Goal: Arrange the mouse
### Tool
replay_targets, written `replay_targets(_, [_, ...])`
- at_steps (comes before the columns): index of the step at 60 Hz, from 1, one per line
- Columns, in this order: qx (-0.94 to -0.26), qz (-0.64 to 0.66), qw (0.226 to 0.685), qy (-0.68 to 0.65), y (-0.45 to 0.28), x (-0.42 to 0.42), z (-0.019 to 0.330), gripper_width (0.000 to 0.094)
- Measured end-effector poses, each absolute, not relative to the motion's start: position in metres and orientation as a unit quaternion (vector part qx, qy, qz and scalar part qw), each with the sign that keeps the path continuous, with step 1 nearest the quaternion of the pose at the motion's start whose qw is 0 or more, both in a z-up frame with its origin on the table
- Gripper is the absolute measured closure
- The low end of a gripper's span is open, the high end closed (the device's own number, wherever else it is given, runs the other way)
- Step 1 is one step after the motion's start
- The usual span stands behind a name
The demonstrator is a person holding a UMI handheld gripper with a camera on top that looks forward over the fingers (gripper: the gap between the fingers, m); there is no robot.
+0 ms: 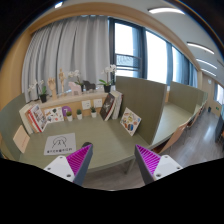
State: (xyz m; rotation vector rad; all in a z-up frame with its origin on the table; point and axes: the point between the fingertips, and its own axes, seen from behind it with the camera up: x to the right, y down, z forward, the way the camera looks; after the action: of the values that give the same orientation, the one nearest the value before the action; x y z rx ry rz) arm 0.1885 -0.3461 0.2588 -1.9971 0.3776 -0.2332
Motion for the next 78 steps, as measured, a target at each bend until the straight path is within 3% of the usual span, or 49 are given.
replay_targets(11, [-0.853,-0.088,0.502,0.117,-0.356,0.183,0.225,0.0093])
replay_targets(26, [-0.886,-0.053,0.455,0.072,-0.349,0.160,0.144,0.0088])
replay_targets(44, [-0.909,-0.012,0.415,0.015,-0.280,0.116,0.063,0.0088])
replay_targets(78, [-0.932,-0.014,0.363,-0.011,-0.108,0.090,-0.009,0.0120])
